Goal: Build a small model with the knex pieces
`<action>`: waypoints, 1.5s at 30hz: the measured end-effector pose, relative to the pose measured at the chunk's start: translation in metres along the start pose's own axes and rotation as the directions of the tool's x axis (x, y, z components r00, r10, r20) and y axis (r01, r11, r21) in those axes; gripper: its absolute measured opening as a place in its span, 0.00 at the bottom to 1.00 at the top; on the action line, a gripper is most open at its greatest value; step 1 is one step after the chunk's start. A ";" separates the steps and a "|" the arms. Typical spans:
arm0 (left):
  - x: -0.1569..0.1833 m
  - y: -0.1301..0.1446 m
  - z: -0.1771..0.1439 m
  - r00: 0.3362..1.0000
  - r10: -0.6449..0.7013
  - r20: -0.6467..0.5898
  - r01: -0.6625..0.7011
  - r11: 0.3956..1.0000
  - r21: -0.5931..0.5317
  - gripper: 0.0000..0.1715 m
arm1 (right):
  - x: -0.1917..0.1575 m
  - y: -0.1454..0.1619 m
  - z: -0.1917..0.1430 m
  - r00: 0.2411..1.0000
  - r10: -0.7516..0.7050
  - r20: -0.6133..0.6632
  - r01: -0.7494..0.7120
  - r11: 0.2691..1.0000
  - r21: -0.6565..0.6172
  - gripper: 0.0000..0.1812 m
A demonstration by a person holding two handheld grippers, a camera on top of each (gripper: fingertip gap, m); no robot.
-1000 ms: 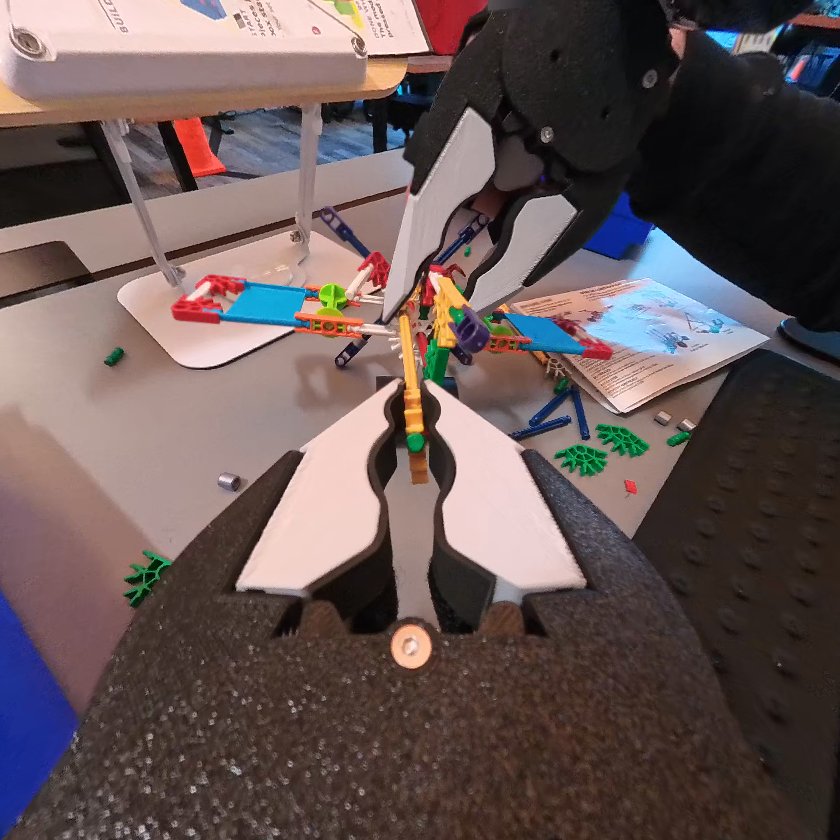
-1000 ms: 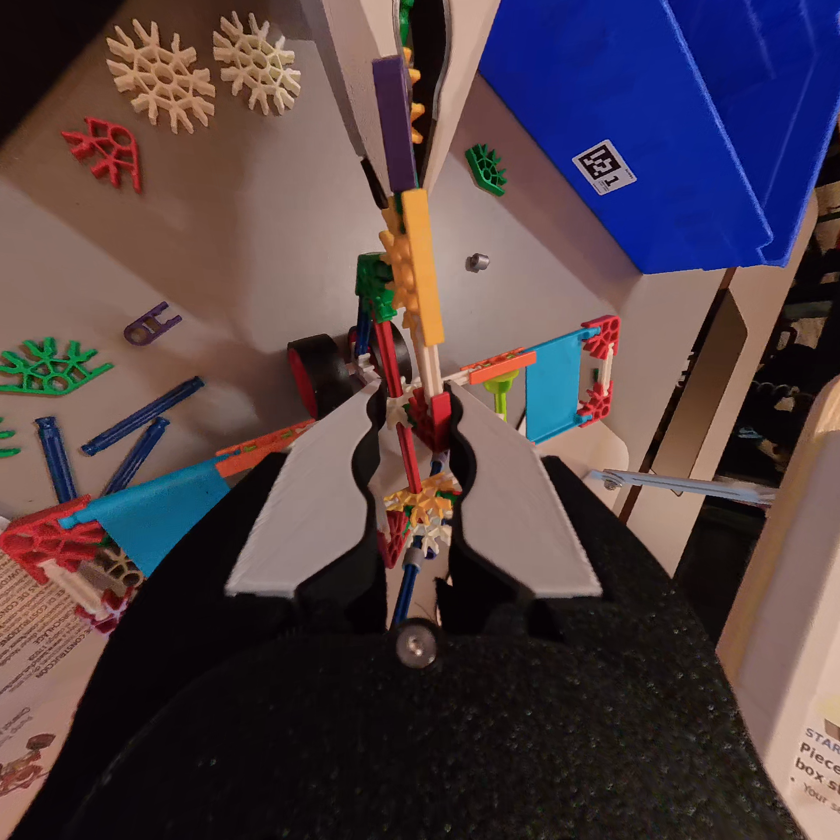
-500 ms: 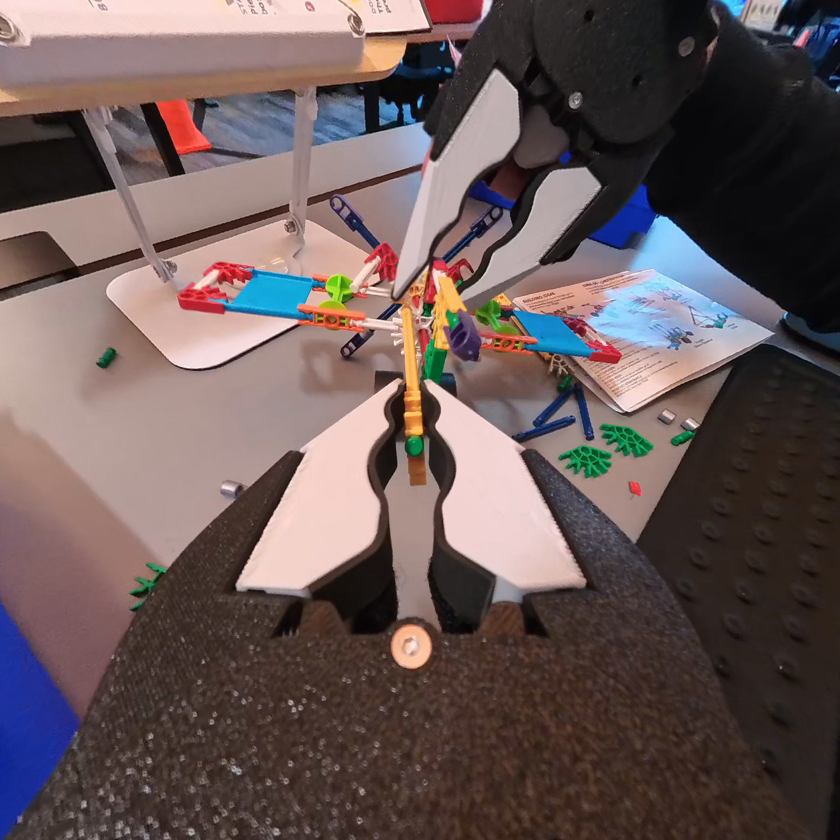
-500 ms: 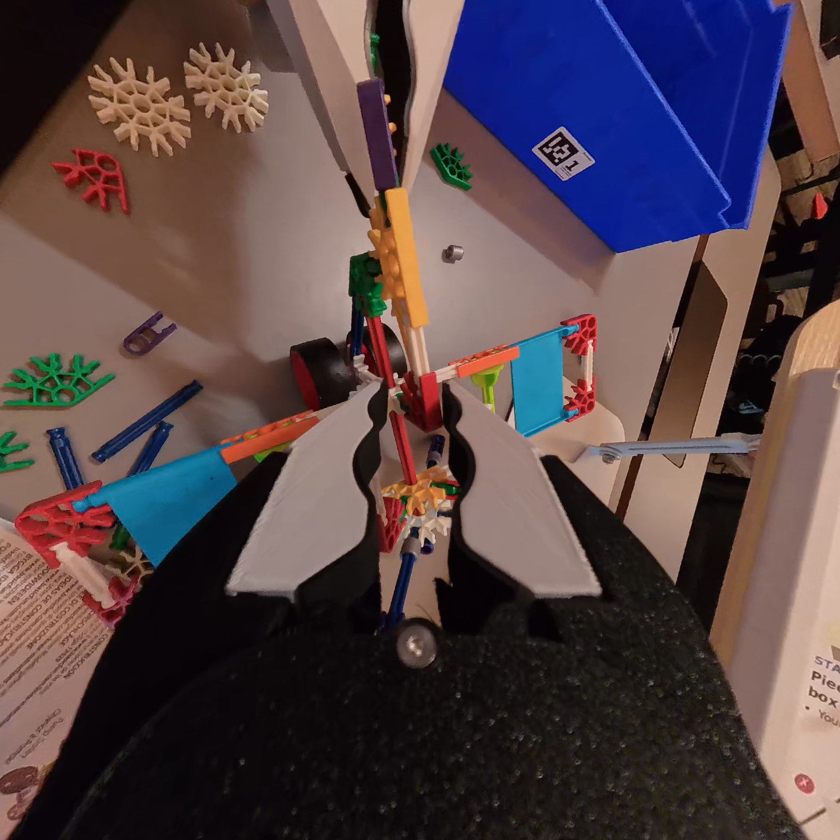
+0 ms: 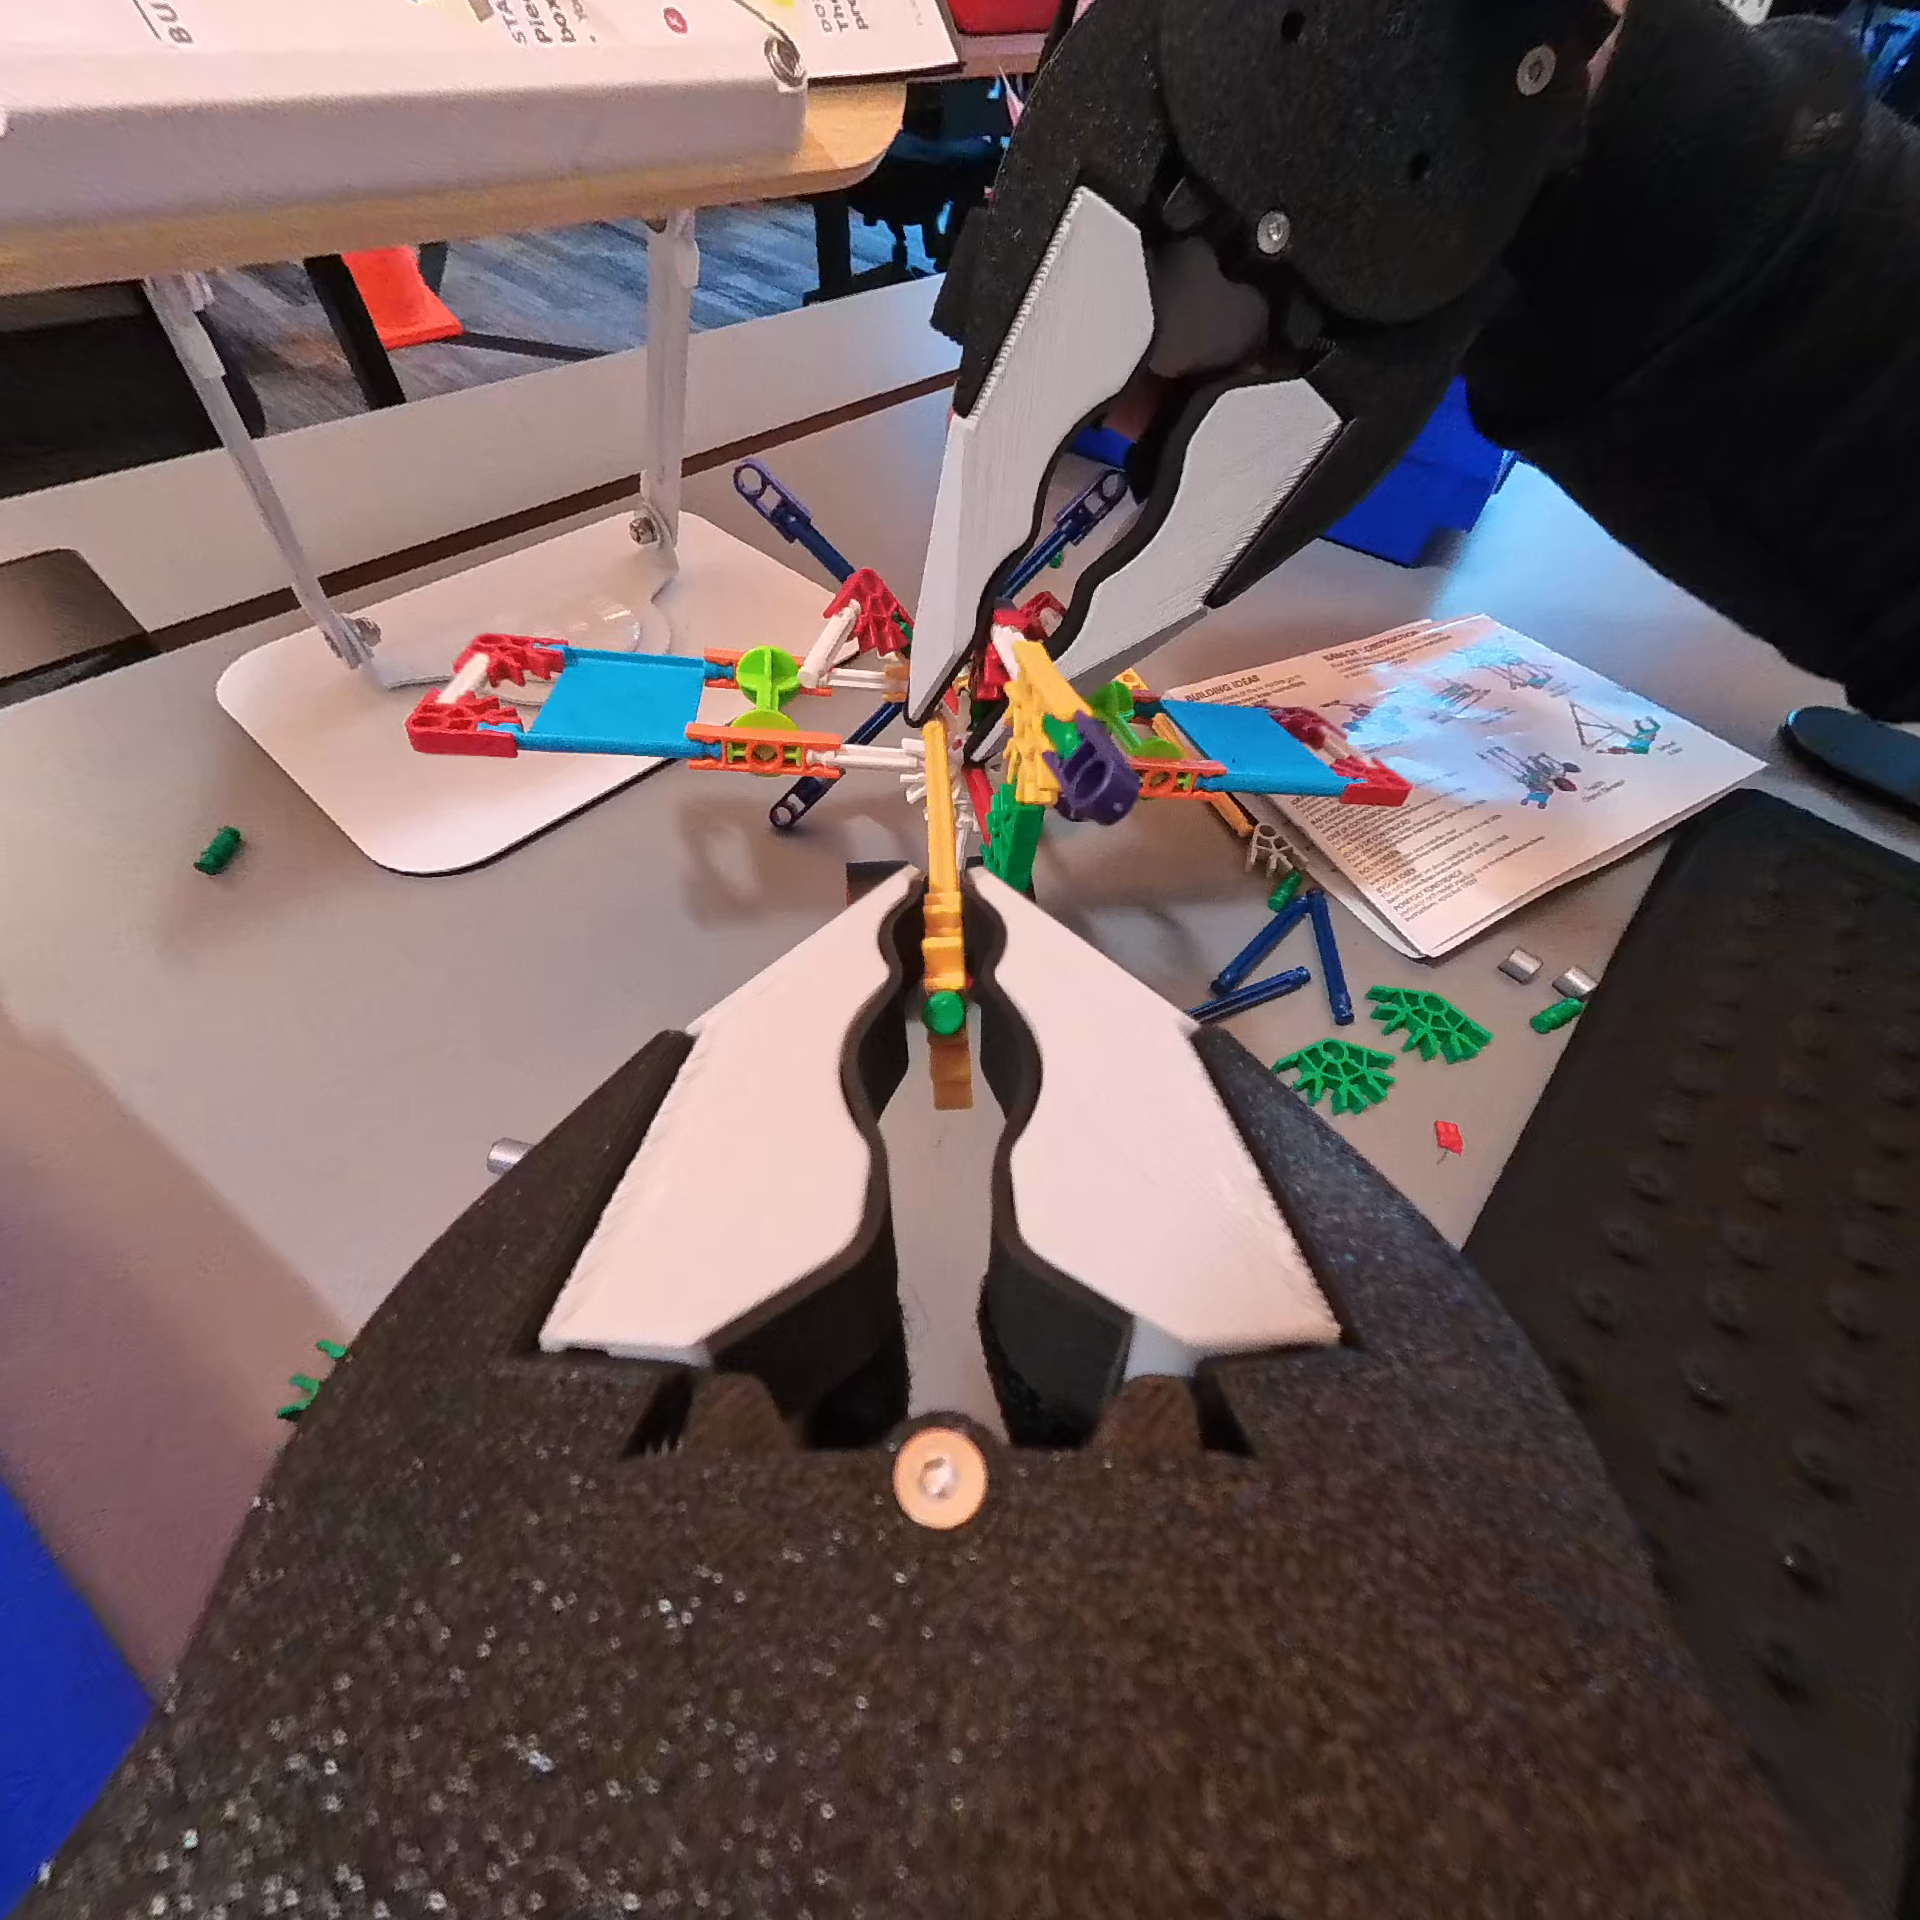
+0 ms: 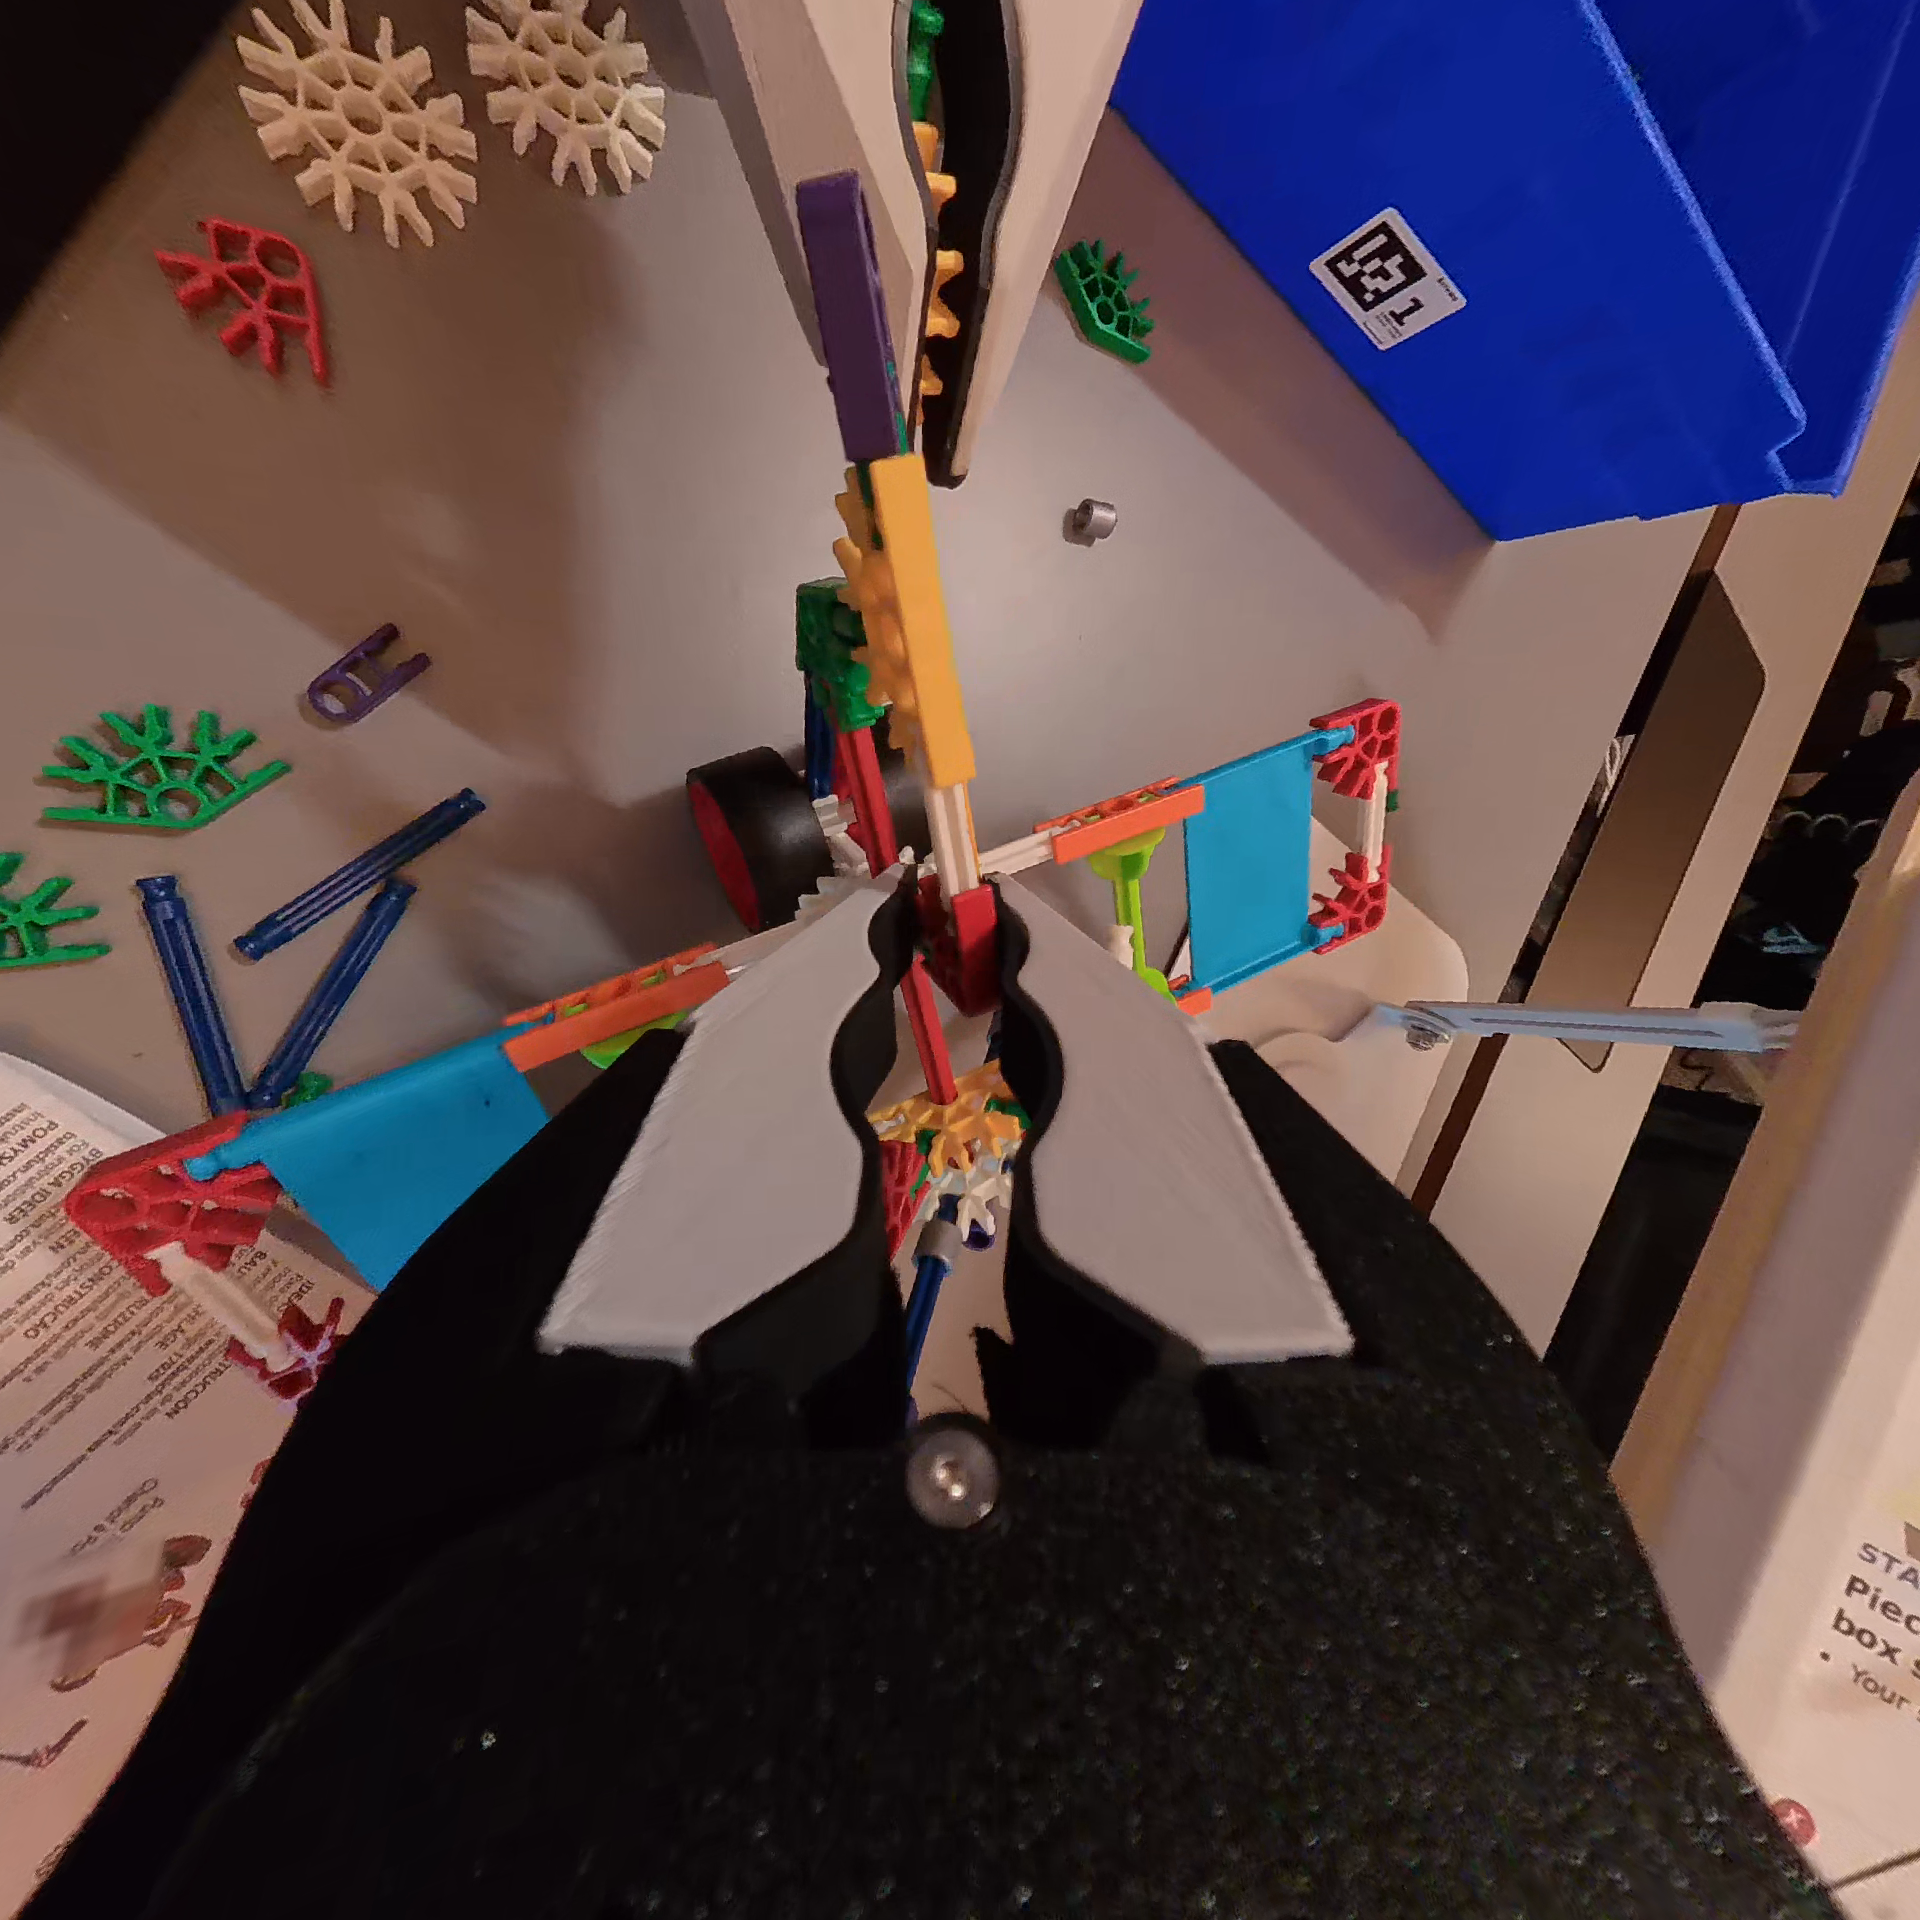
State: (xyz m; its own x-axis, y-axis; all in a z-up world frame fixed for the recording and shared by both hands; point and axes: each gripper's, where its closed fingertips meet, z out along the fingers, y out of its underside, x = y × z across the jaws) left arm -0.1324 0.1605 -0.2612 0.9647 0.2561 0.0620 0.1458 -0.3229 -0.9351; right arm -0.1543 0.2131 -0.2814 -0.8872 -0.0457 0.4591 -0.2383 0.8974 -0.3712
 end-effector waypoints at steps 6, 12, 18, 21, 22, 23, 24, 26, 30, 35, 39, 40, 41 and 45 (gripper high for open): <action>0.002 0.000 0.002 1.000 -0.002 -0.002 0.002 1.000 0.009 0.03 | -0.001 0.001 -0.001 1.000 0.009 0.018 -0.009 1.000 0.002 0.05; 0.005 -0.002 0.003 0.999 -0.010 -0.031 0.011 0.999 0.039 0.03 | -0.002 0.000 0.000 0.998 0.043 0.053 -0.044 0.999 0.014 0.04; 0.029 0.004 0.006 0.979 0.019 -0.204 -0.010 0.999 0.046 0.16 | -0.007 -0.005 -0.002 0.996 0.077 0.051 -0.080 0.995 0.063 0.04; 0.037 0.006 0.009 0.974 0.068 -0.215 -0.063 0.998 0.029 0.18 | -0.008 -0.004 -0.003 0.996 0.076 0.038 -0.078 0.995 0.063 0.04; 0.036 0.006 0.010 0.976 0.079 -0.204 -0.076 0.997 0.025 0.18 | -0.008 -0.004 -0.003 0.996 0.077 0.035 -0.080 0.995 0.065 0.04; 0.035 0.006 0.010 0.978 0.098 -0.183 -0.095 0.995 0.025 0.14 | -0.009 -0.005 -0.004 0.996 0.079 0.037 -0.081 0.994 0.067 0.05; 0.033 0.007 0.010 0.981 0.111 -0.161 -0.109 0.994 0.023 0.09 | -0.010 -0.006 -0.004 0.996 0.080 0.039 -0.083 0.994 0.073 0.05; 0.032 0.007 0.009 0.982 0.116 -0.151 -0.114 0.993 0.020 0.03 | -0.012 -0.008 -0.005 0.995 0.088 0.044 -0.092 0.992 0.086 0.05; 0.032 0.009 0.008 0.978 0.140 -0.152 -0.142 0.990 -0.002 0.01 | -0.014 -0.009 -0.005 0.995 0.094 0.025 -0.096 0.991 0.091 0.07; 0.035 0.010 0.009 0.972 0.143 -0.187 -0.150 0.988 -0.025 0.01 | -0.020 -0.008 -0.010 0.996 0.083 0.015 -0.084 0.993 0.082 0.11; 0.038 0.010 0.009 0.963 0.198 -0.185 -0.211 0.976 -0.051 0.00 | -0.026 -0.005 -0.011 0.997 0.070 0.020 -0.071 0.996 0.062 0.17; 0.038 0.010 0.008 0.959 0.216 -0.183 -0.230 0.971 -0.060 0.00 | -0.027 -0.005 -0.012 0.998 0.060 0.011 -0.061 0.996 0.060 0.16; 0.038 0.010 0.008 0.956 0.227 -0.188 -0.243 0.968 -0.068 0.00 | -0.027 -0.005 -0.014 0.999 0.046 0.000 -0.046 0.997 0.059 0.14; 0.043 0.011 0.008 0.940 0.276 -0.198 -0.299 0.950 -0.095 0.00 | -0.030 -0.004 -0.017 0.999 -0.005 -0.047 0.007 0.999 0.046 0.13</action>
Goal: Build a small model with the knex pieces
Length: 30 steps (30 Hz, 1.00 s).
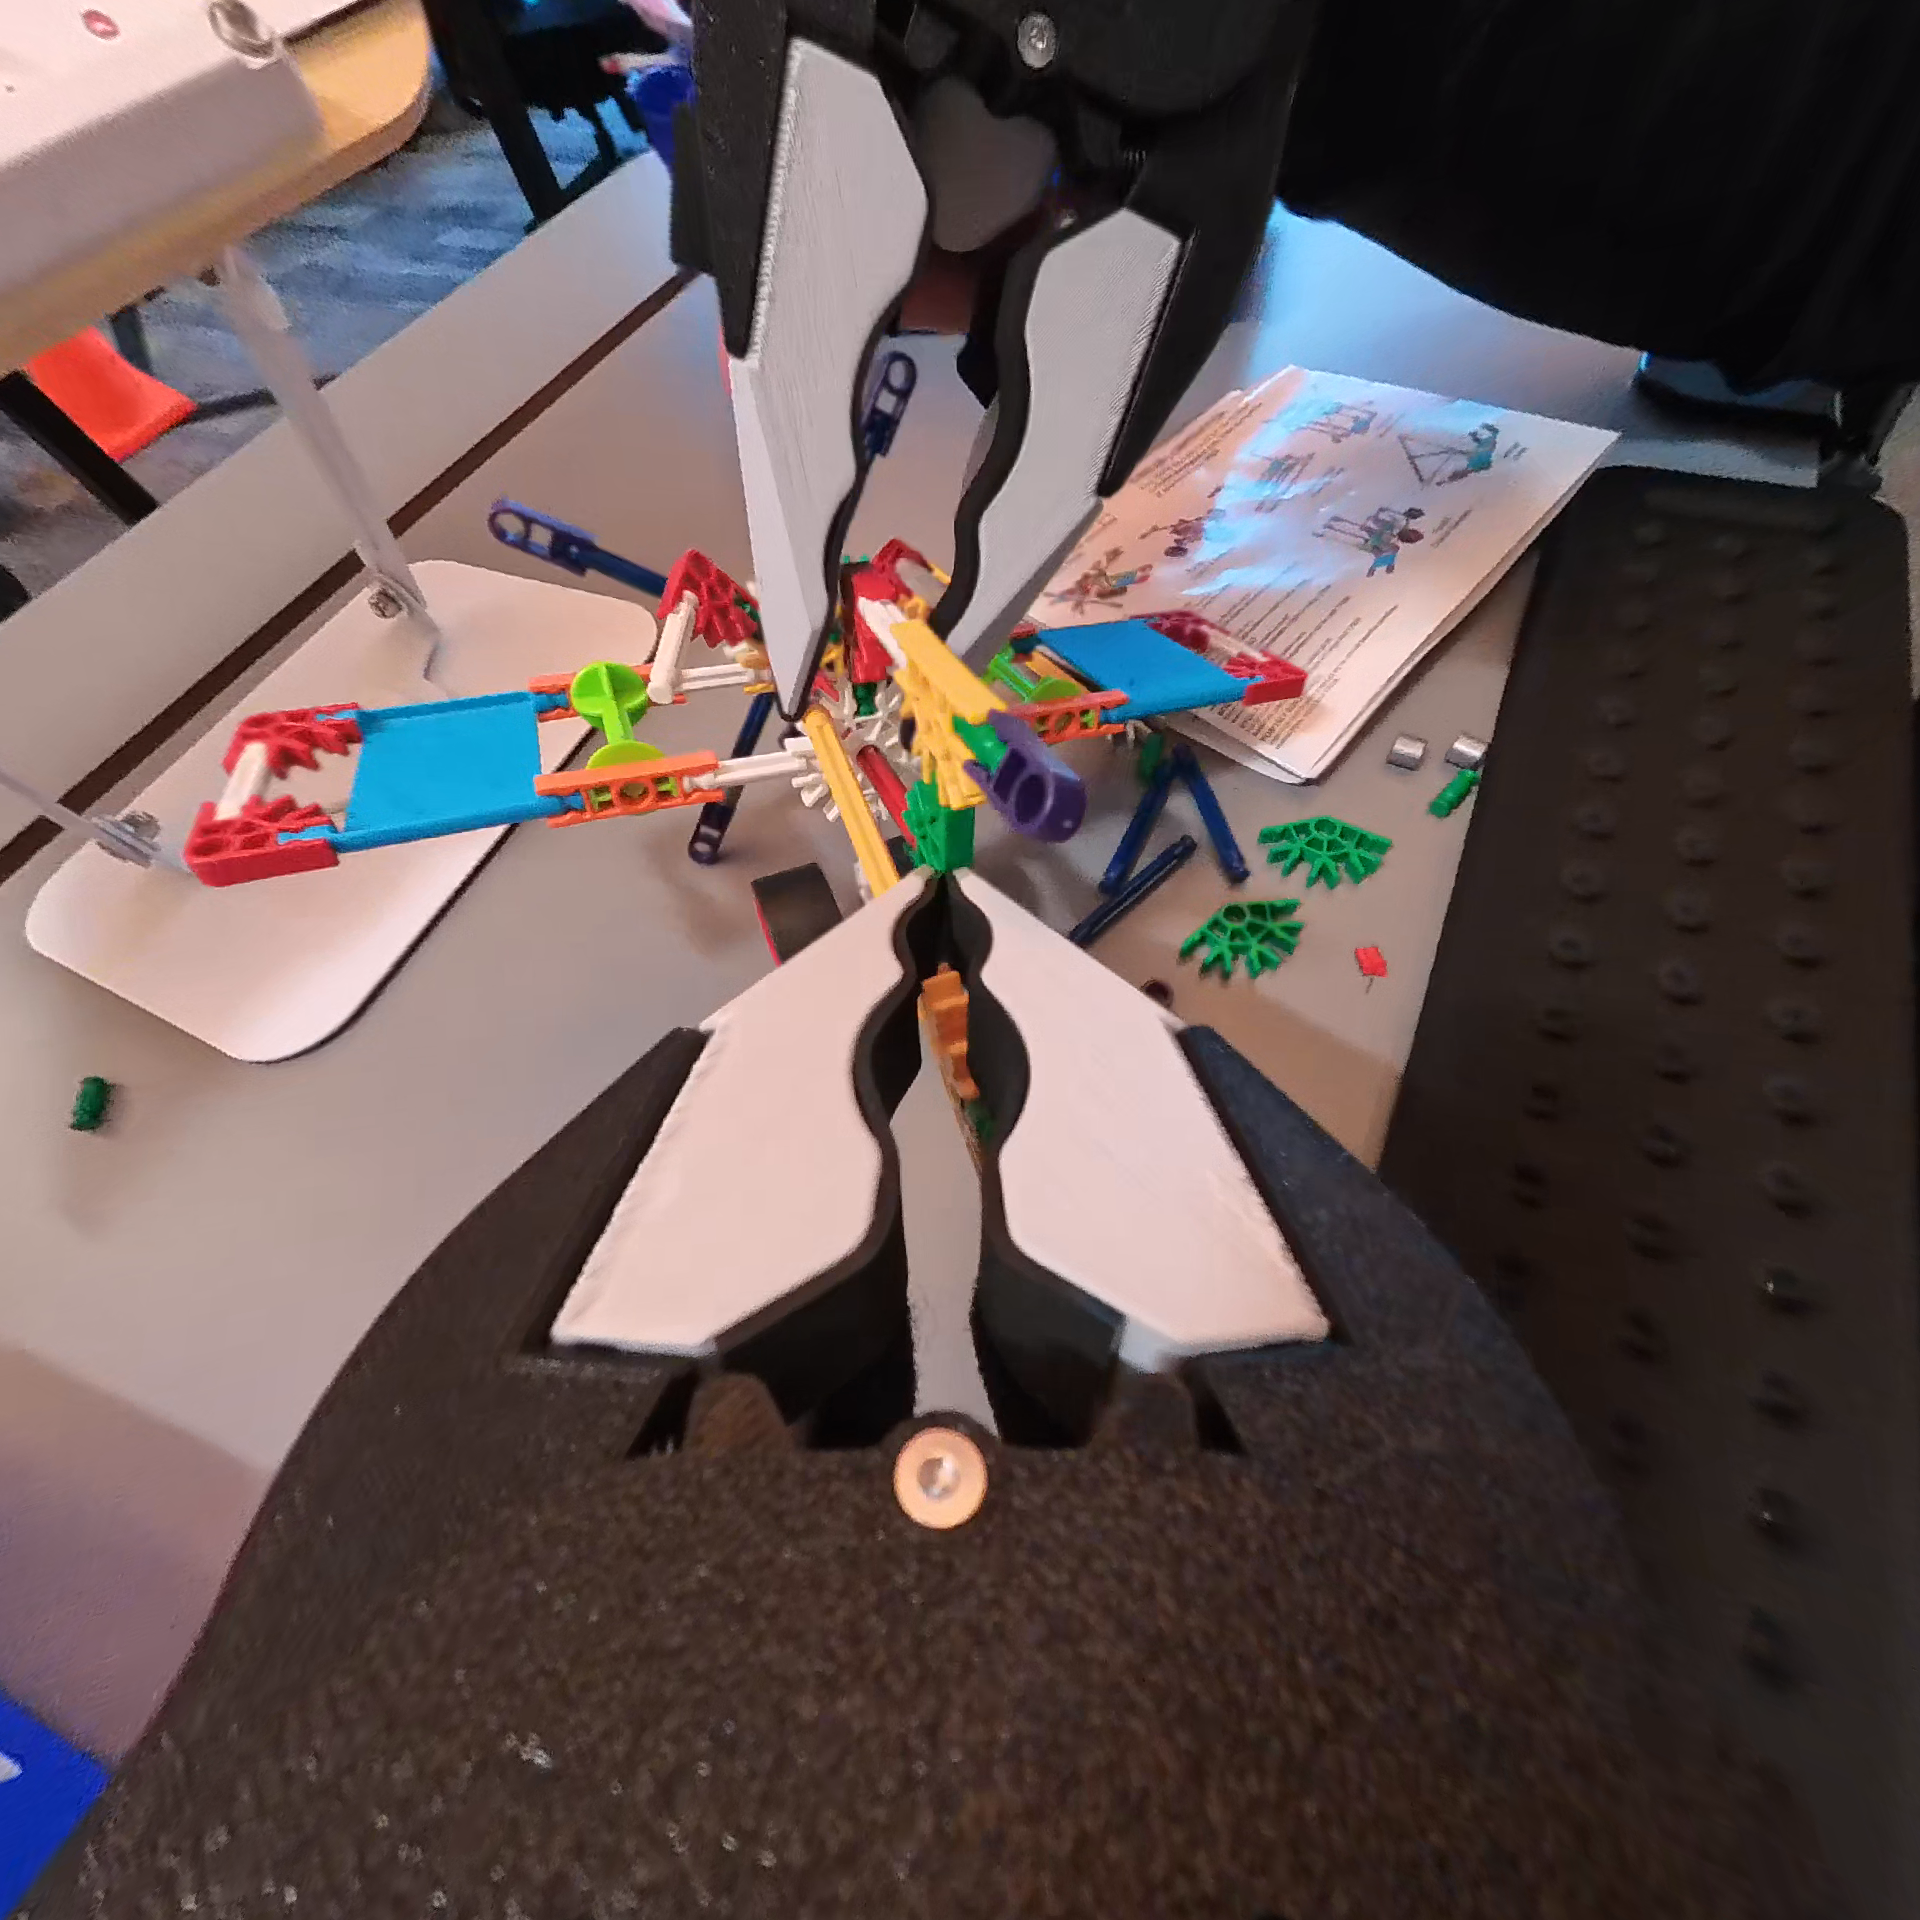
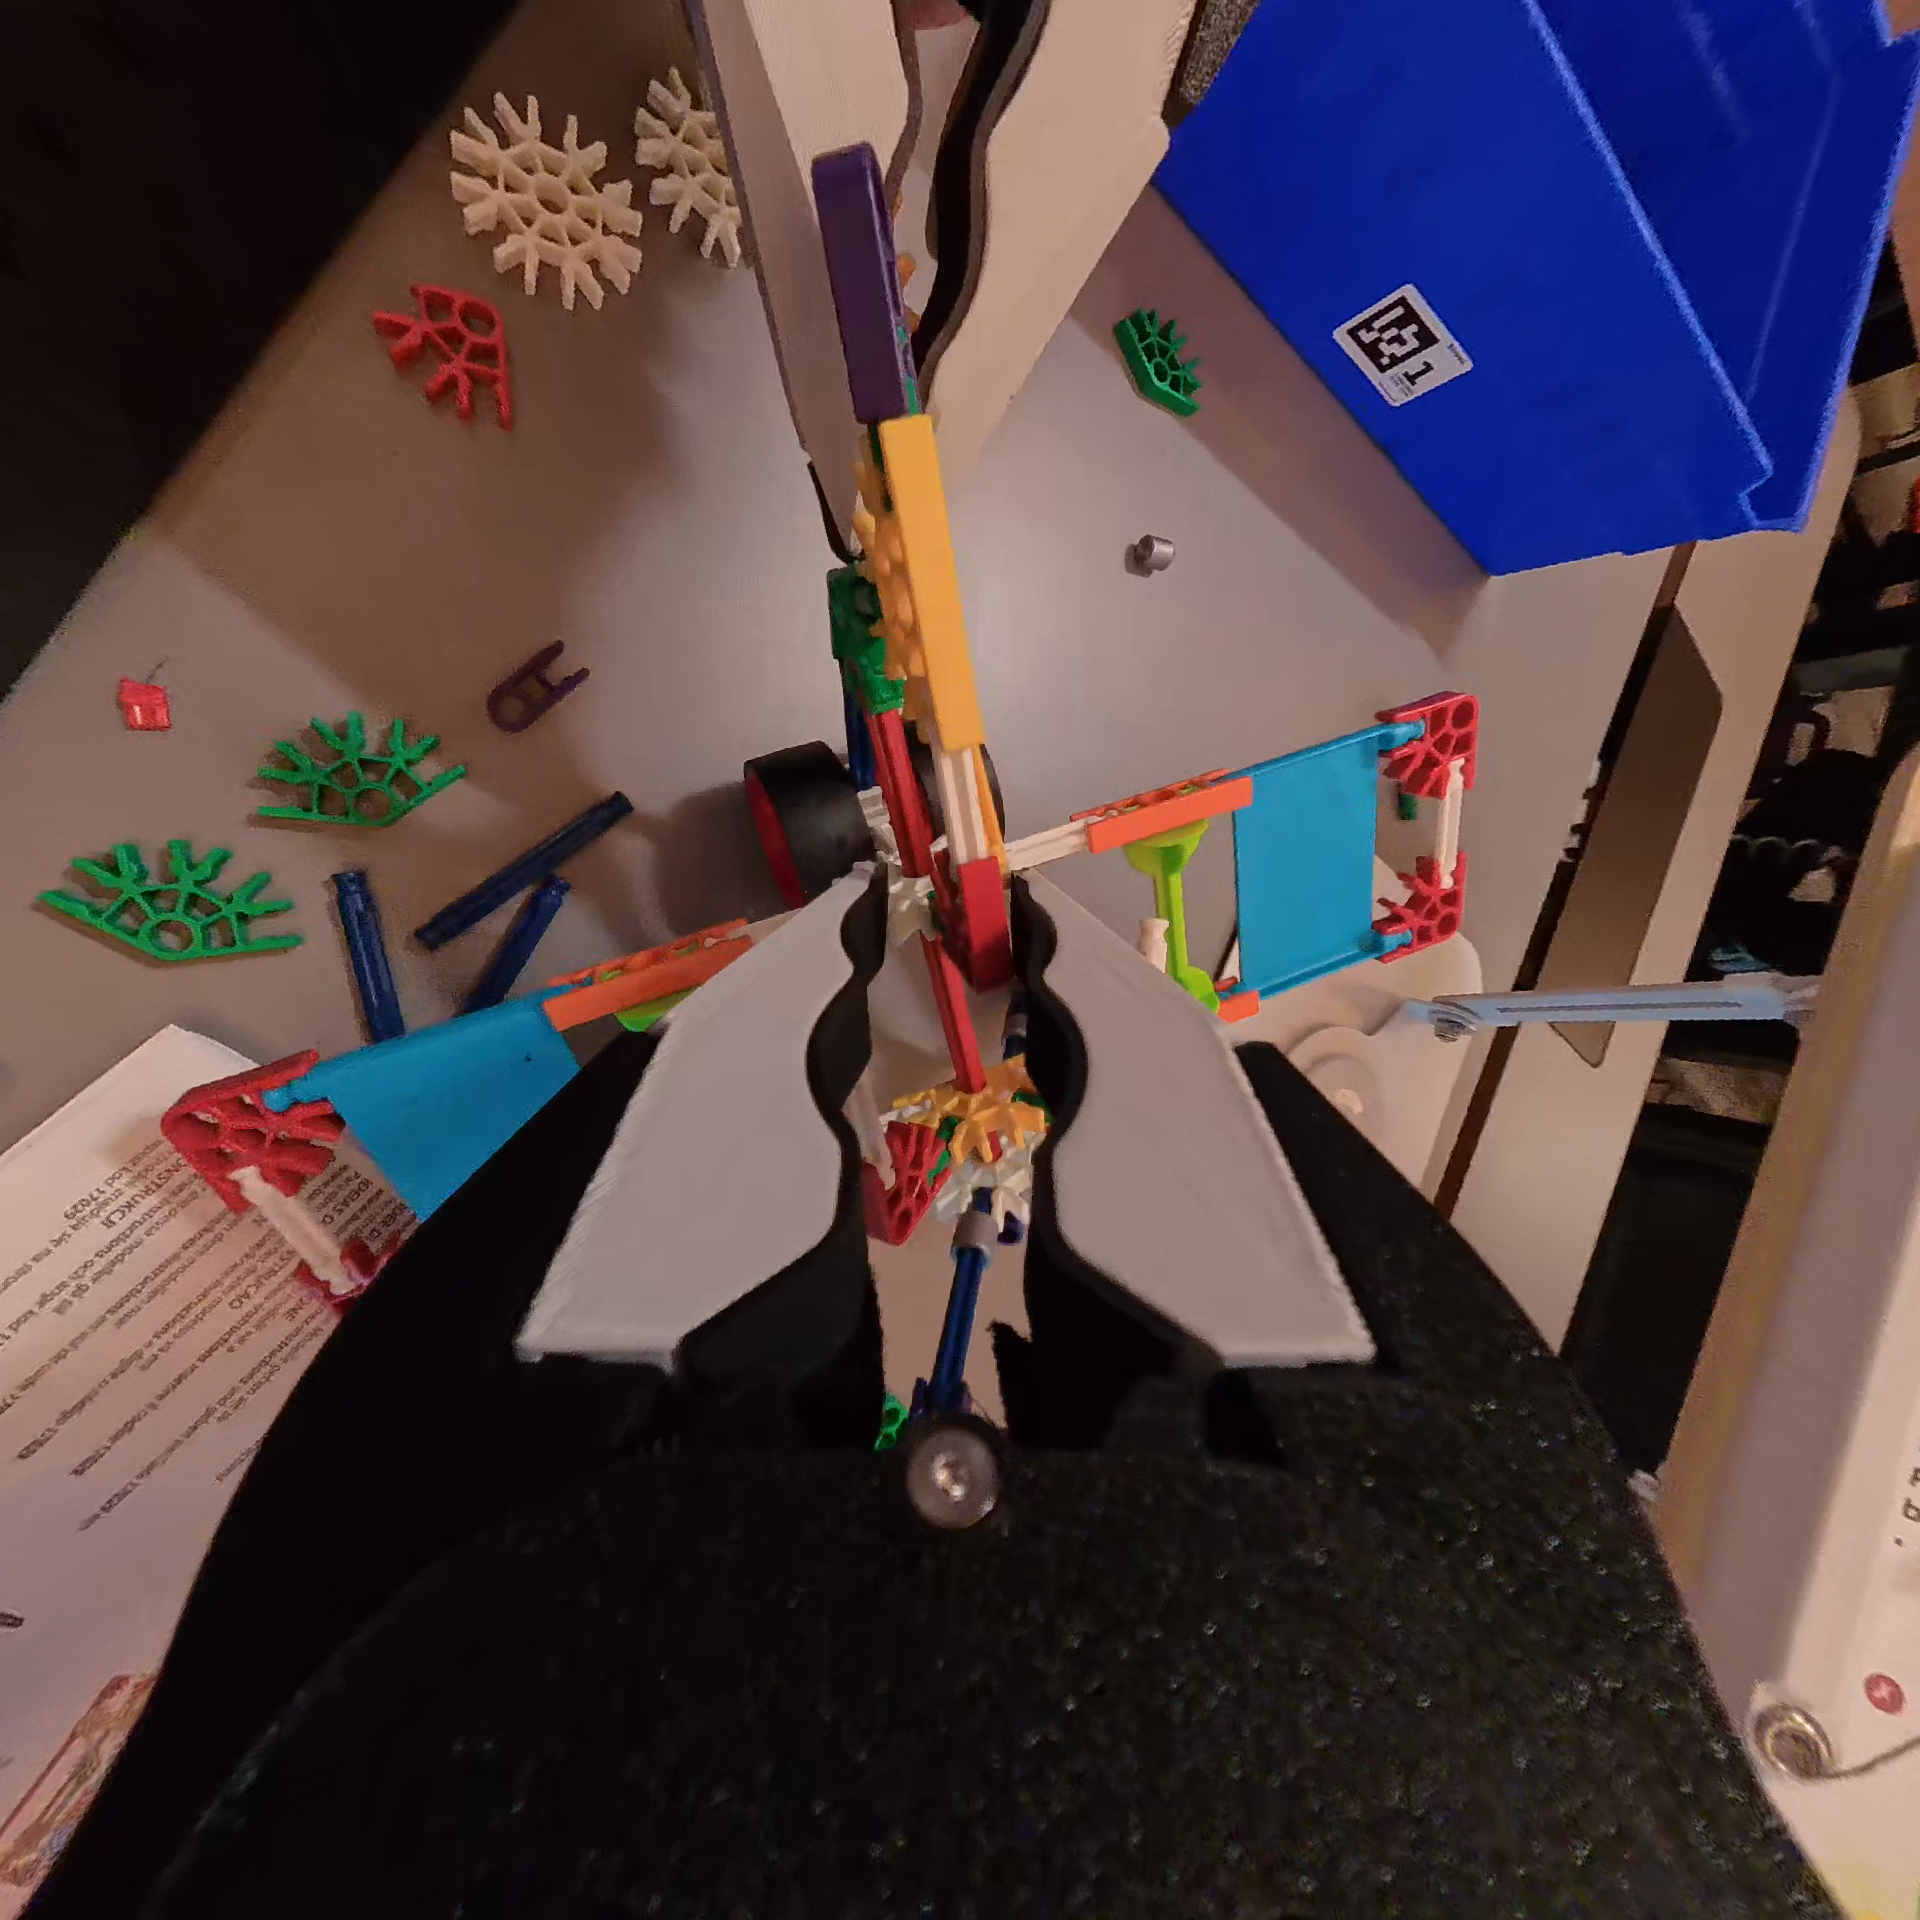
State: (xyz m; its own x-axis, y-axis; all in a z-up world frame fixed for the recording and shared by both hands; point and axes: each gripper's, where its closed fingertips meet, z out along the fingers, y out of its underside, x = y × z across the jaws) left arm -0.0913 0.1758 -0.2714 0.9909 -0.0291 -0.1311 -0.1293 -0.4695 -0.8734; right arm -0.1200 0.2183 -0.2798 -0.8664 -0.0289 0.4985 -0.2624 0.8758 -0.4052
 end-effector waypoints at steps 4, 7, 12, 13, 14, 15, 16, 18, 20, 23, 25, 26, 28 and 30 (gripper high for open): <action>0.003 -0.001 0.000 0.999 0.026 -0.021 -0.026 1.000 -0.014 0.00 | -0.003 0.000 -0.003 0.998 -0.026 -0.048 0.026 1.000 0.001 0.12; 0.002 -0.001 0.001 0.999 0.029 -0.035 -0.029 1.000 -0.010 0.00 | -0.005 0.001 -0.004 0.997 -0.027 -0.071 0.027 1.000 0.001 0.12; -0.004 -0.005 0.001 0.998 0.047 -0.049 -0.047 0.999 -0.011 0.00 | -0.007 -0.002 -0.003 0.997 -0.036 -0.066 0.037 0.999 0.011 0.11; -0.003 -0.006 0.002 0.997 0.044 -0.065 -0.044 0.999 -0.009 0.00 | -0.008 -0.003 -0.003 0.998 -0.031 -0.061 0.033 0.999 0.024 0.11; -0.001 -0.007 0.004 0.996 0.042 -0.081 -0.044 0.999 -0.016 0.00 | -0.008 -0.005 -0.003 0.998 -0.028 -0.056 0.030 0.999 0.035 0.11; -0.001 -0.006 0.007 0.995 0.054 -0.083 -0.057 0.998 -0.033 0.00 | -0.008 -0.005 -0.002 0.998 -0.031 -0.060 0.033 0.999 0.037 0.11; 0.000 -0.005 0.009 0.994 0.064 -0.086 -0.068 0.997 -0.045 0.00 | -0.007 -0.005 -0.001 0.997 -0.033 -0.064 0.035 0.999 0.033 0.11; 0.000 -0.005 0.011 0.994 0.050 -0.092 -0.055 0.997 -0.050 0.00 | -0.005 -0.007 -0.003 0.996 -0.032 -0.083 0.035 0.999 0.040 0.06; -0.004 -0.005 0.008 0.997 0.048 -0.060 -0.052 0.997 -0.053 0.00 | -0.006 -0.008 -0.003 0.996 -0.027 -0.081 0.031 0.998 0.050 0.06; -0.010 -0.005 -0.001 1.000 0.010 -0.017 -0.011 0.999 -0.046 0.03 | -0.007 -0.009 -0.003 0.996 -0.024 -0.081 0.028 0.999 0.044 0.06; -0.009 -0.004 -0.005 0.999 -0.035 -0.021 0.033 0.998 -0.050 0.11 | -0.007 -0.009 -0.003 0.996 -0.026 -0.082 0.029 0.999 0.038 0.06; -0.010 -0.001 -0.006 0.999 -0.047 -0.015 0.046 0.997 -0.069 0.12 | -0.007 -0.009 -0.003 0.996 -0.027 -0.083 0.030 0.999 0.033 0.06; -0.008 0.002 -0.008 0.999 -0.049 -0.013 0.047 0.994 -0.095 0.14 | -0.008 -0.010 -0.003 0.996 -0.030 -0.082 0.033 0.999 0.030 0.06; -0.007 0.013 -0.008 0.999 -0.048 -0.017 0.045 0.988 -0.145 0.17 | -0.008 -0.010 -0.003 0.996 -0.031 -0.083 0.033 0.999 0.025 0.06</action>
